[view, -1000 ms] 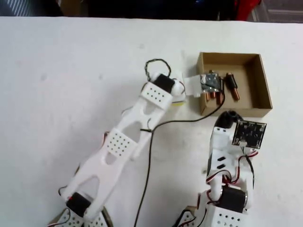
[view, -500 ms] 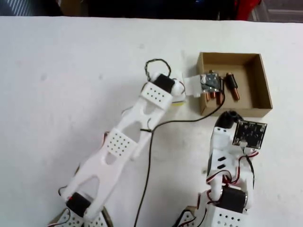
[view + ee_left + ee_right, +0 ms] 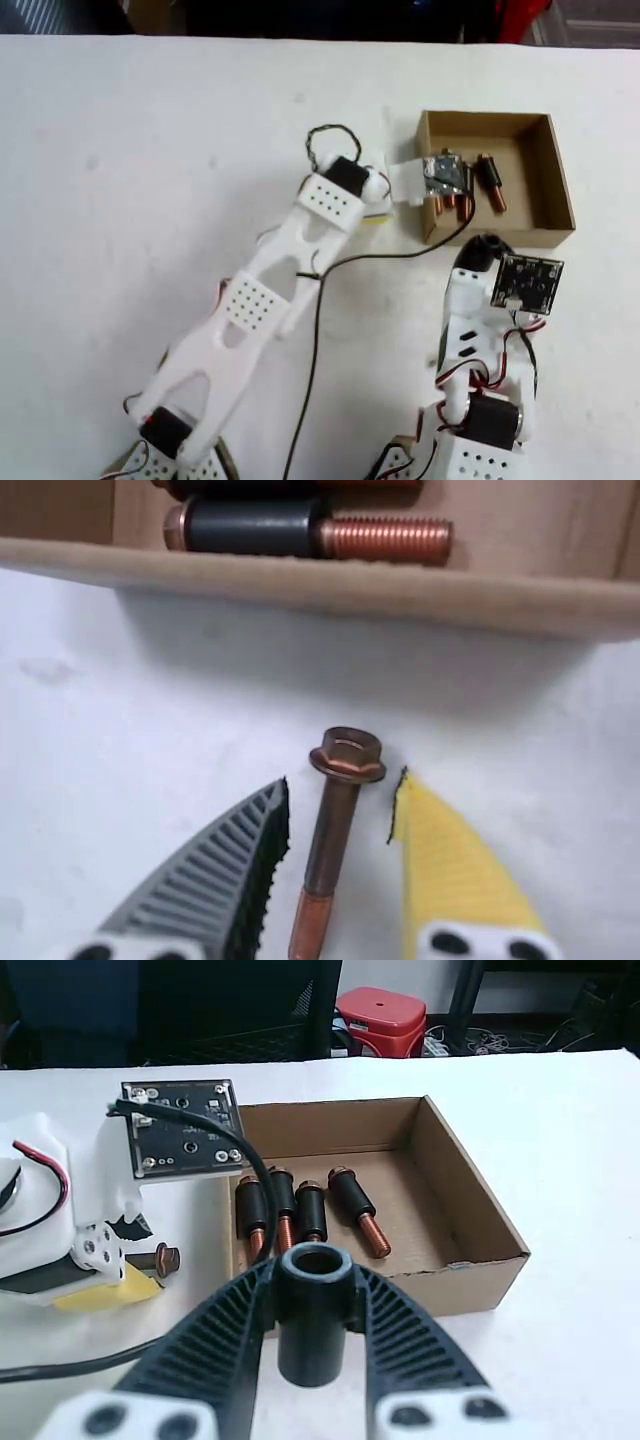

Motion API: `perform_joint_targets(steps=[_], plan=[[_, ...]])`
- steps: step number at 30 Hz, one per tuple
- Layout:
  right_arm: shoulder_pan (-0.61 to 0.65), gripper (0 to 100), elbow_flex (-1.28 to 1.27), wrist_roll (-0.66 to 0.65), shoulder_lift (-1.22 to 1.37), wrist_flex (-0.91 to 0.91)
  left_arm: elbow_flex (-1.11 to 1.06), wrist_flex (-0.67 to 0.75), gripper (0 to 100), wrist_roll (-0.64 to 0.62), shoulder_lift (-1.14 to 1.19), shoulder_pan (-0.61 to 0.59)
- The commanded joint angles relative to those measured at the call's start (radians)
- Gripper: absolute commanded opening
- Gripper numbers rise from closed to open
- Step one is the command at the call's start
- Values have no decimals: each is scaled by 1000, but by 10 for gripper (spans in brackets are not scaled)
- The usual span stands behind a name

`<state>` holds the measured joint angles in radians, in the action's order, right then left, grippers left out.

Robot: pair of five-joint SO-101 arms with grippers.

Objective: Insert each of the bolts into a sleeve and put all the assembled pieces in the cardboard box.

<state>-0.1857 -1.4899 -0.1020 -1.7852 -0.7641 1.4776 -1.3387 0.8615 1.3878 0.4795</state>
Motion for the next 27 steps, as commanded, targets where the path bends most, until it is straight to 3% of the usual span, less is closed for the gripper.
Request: perform_joint_targets(steps=[1, 27], plan=[[-5, 18, 11, -11, -10, 25, 2, -21, 203, 18, -21, -12], [-5, 18, 9, -11, -10, 25, 46, -37, 203, 17, -12, -10]])
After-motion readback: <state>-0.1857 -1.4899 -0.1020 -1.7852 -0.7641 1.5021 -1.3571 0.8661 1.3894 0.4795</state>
